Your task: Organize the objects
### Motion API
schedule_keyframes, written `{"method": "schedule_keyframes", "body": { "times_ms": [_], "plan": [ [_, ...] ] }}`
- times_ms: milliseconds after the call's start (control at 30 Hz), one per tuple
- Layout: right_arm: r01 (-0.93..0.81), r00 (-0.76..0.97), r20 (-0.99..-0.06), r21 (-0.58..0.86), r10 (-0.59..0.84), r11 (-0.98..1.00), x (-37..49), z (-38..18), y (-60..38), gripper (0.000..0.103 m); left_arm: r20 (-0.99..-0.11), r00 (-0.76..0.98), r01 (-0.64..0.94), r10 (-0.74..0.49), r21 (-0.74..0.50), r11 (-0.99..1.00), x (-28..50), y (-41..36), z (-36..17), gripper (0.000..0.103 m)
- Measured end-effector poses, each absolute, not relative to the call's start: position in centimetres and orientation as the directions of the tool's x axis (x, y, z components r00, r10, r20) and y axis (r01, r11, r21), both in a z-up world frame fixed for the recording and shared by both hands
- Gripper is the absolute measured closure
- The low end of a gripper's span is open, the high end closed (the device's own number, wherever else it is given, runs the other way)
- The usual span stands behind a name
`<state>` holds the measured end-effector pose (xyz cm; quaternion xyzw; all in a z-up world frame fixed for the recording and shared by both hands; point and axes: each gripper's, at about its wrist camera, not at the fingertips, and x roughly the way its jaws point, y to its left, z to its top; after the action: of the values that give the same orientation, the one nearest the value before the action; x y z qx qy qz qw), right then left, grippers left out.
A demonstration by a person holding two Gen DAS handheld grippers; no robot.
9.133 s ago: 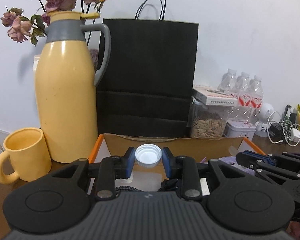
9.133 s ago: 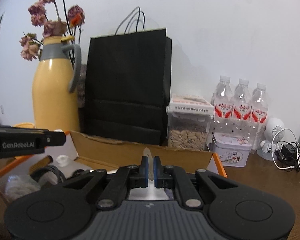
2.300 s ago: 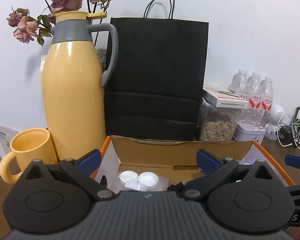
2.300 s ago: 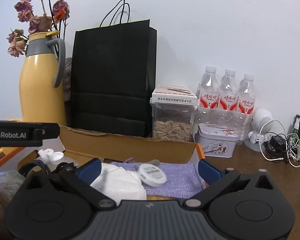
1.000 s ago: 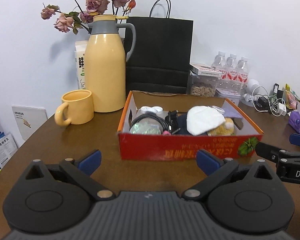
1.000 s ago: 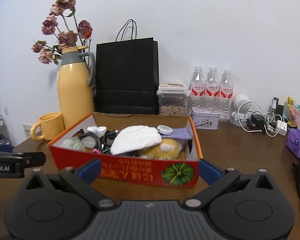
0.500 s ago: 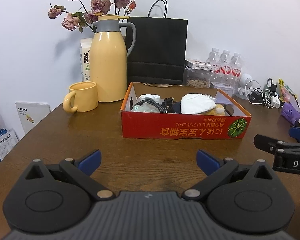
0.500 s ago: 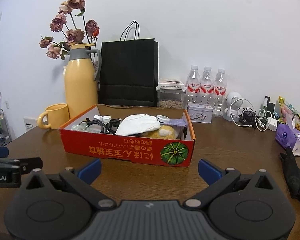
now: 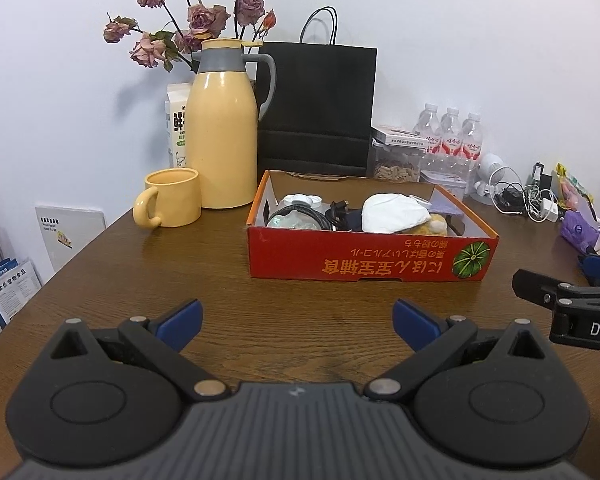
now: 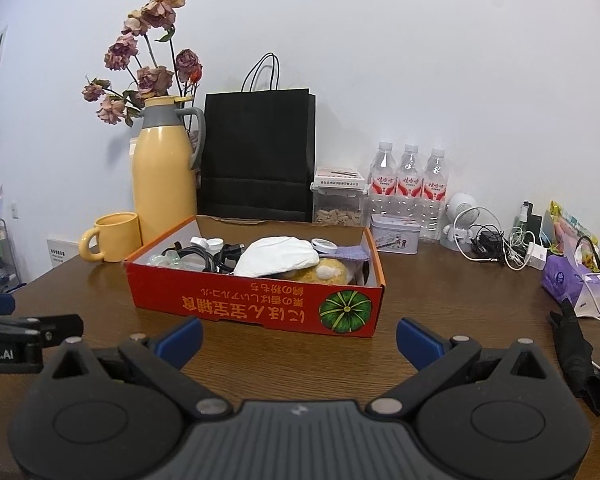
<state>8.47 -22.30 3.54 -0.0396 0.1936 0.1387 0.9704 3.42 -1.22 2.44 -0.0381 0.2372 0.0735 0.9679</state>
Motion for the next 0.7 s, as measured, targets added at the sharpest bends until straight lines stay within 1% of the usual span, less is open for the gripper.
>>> {"method": "schedule_keyframes", "body": {
  "times_ms": [700],
  "plan": [
    [-0.28, 0.887, -0.388, -0.026, 0.249, 0.96, 8.12, 3.48, -22.48, 0.0, -0.468, 0.876, -0.158, 0.121, -0.041, 0.987, 3.14, -1.31, 2.53, 0.0]
  ]
}}
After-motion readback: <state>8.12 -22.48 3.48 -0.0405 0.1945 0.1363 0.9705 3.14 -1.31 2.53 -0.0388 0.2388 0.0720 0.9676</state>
